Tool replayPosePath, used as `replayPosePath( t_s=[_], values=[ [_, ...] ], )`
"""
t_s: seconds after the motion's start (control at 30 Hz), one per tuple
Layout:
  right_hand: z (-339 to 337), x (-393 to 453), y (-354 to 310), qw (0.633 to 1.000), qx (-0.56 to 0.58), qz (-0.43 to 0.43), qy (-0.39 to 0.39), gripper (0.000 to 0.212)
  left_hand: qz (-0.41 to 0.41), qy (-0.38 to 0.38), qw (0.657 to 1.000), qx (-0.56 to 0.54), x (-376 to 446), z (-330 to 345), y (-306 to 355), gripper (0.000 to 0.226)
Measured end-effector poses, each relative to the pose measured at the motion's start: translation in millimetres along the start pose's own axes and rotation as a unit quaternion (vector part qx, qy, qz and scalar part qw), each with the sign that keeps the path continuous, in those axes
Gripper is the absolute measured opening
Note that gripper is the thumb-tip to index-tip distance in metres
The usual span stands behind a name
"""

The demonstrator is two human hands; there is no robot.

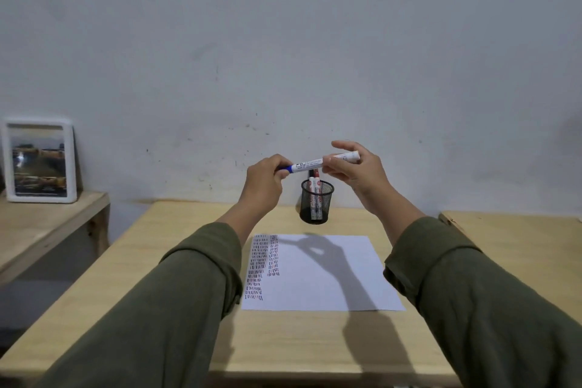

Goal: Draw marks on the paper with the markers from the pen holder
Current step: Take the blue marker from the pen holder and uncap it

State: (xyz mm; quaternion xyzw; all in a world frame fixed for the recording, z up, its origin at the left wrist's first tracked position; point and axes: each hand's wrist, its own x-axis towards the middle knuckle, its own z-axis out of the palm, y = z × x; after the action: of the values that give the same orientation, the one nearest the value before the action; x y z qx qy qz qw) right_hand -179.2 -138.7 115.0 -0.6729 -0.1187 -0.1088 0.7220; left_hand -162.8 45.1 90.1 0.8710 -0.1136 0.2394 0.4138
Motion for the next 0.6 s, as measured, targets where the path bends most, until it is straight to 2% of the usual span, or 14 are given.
replayPosePath(
  t_s=[0.2,0.33,0.5,0.6],
  values=[
    [20.2,-1.2,9.9,0.999,0.028,0.023,-0.02,0.015,0.022,0.003,0.998,-0.066,-1.9,3.8,16.5,0.02],
    [22.0,-2.3,12.6,0.997,0.068,0.043,-0.023,0.012,-0.025,0.012,0.984,-0.174,-1.5,1.4,18.1,0.027],
    [22.6,-1.3,16.1,0.991,0.118,0.05,-0.035,0.01,-0.123,-0.036,0.925,-0.358,-2.4,4.7,14.0,0.025],
    [24.6,-1.4,18.5,0.991,0.12,0.047,-0.041,0.009,-0.167,-0.043,0.886,-0.43,-1.7,9.0,15.0,0.016]
  ],
)
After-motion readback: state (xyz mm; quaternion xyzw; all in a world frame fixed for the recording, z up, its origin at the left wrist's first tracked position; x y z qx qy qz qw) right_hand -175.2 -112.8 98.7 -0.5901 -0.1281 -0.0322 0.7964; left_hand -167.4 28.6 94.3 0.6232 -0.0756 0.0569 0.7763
